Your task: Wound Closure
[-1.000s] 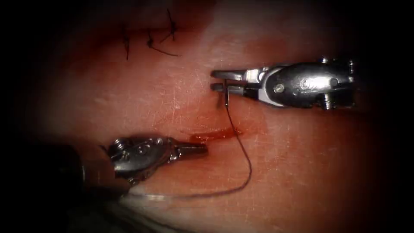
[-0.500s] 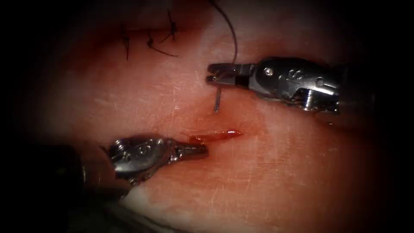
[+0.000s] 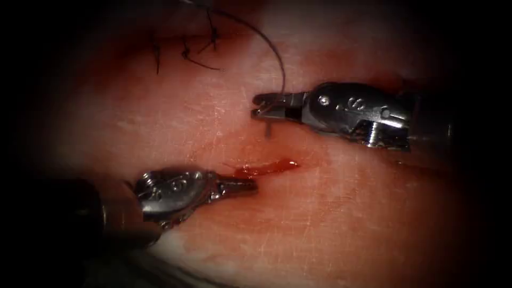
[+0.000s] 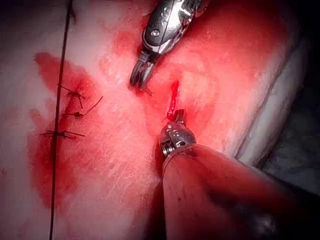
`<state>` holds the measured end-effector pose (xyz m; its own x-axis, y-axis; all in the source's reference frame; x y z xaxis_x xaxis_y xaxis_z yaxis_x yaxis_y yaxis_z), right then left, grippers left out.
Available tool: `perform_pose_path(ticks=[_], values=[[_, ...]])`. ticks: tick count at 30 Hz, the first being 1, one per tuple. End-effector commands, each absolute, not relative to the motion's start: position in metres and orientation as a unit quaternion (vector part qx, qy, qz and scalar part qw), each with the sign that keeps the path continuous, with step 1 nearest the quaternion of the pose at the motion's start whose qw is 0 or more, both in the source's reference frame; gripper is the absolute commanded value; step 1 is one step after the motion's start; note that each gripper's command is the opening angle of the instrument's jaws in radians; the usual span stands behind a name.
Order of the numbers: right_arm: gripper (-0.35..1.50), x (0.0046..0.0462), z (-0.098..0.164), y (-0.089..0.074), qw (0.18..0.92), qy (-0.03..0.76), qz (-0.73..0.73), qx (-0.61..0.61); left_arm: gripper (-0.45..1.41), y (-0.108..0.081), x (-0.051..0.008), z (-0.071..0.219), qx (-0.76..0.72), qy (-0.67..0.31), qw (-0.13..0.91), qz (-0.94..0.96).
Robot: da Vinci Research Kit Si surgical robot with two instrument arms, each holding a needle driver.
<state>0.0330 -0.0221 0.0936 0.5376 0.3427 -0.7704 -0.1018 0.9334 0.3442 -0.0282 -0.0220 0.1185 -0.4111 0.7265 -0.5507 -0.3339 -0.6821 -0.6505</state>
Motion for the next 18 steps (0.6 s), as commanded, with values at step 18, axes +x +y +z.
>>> perform_pose_path(ticks=[18], values=[[-0.35,0.0344,0.0934,-0.0207,0.809,0.467,0.272,0.232,-0.13,-0.0230,-0.0291,0.1194,-0.431,-0.227,0.328,0.810]])
